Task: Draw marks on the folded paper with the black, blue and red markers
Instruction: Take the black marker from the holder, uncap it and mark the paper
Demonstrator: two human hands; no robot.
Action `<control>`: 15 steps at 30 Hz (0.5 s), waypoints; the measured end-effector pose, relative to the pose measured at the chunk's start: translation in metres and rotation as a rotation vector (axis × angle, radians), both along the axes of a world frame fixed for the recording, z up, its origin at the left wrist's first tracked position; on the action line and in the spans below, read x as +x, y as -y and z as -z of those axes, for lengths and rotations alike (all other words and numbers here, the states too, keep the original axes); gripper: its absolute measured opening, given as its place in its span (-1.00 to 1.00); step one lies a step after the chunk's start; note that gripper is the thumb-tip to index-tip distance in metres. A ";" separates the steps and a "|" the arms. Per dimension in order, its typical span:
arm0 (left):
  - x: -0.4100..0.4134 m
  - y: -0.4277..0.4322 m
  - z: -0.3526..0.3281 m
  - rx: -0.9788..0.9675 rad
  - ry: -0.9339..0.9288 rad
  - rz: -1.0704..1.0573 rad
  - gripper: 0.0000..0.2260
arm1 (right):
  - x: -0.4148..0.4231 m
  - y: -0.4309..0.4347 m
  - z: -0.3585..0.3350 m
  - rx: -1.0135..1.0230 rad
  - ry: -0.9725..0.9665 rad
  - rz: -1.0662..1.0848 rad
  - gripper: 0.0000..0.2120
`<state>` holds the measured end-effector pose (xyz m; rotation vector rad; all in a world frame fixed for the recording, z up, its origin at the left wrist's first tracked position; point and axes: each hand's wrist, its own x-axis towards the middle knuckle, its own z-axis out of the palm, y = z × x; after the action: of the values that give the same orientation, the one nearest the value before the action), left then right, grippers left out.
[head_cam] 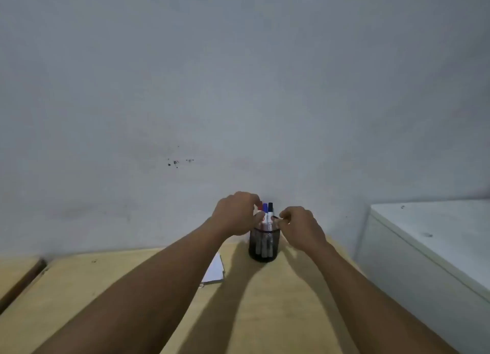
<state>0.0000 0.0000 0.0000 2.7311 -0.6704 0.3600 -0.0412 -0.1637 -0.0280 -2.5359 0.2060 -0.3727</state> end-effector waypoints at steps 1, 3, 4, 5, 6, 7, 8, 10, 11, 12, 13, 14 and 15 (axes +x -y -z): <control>0.009 0.007 0.001 0.003 -0.012 0.001 -0.70 | 0.012 0.002 0.005 0.051 0.000 0.001 -0.77; 0.026 0.019 0.005 0.017 -0.008 0.005 -0.72 | 0.032 0.005 0.012 0.111 -0.009 0.011 -0.77; 0.032 0.024 0.006 0.026 -0.014 -0.001 -0.71 | 0.039 0.006 0.014 0.126 -0.031 0.015 -0.75; 0.038 0.029 0.008 0.026 -0.021 0.000 -0.70 | 0.049 0.007 0.020 0.141 -0.045 0.011 -0.71; 0.042 0.033 0.011 0.025 -0.024 0.000 -0.69 | 0.056 0.008 0.023 0.146 -0.055 0.008 -0.69; 0.047 0.035 0.013 0.020 -0.020 -0.001 -0.68 | 0.064 0.009 0.027 0.149 -0.056 0.008 -0.68; 0.052 0.036 0.016 0.020 -0.014 0.000 -0.68 | 0.069 0.009 0.029 0.149 -0.060 0.009 -0.70; 0.060 0.038 0.022 0.006 -0.015 0.004 -0.70 | 0.078 0.008 0.035 0.179 -0.063 0.003 -0.79; 0.062 0.039 0.023 -0.009 -0.016 0.011 -0.71 | 0.082 0.008 0.038 0.204 -0.056 0.004 -0.85; 0.063 0.039 0.025 -0.030 -0.024 0.016 -0.73 | 0.083 0.006 0.040 0.234 -0.039 0.011 -0.91; 0.063 0.038 0.026 -0.056 -0.034 0.019 -0.74 | 0.084 0.005 0.041 0.272 -0.018 0.025 -0.94; 0.063 0.038 0.026 -0.083 -0.045 0.016 -0.75 | 0.083 0.004 0.042 0.309 0.000 0.047 -0.93; 0.062 0.038 0.025 -0.112 -0.055 0.010 -0.75 | 0.080 0.002 0.040 0.340 0.014 0.066 -0.91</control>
<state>0.0622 -0.0379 -0.0253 2.6207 -0.6294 0.3087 0.0392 -0.1656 -0.0676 -2.1955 0.3198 -0.3488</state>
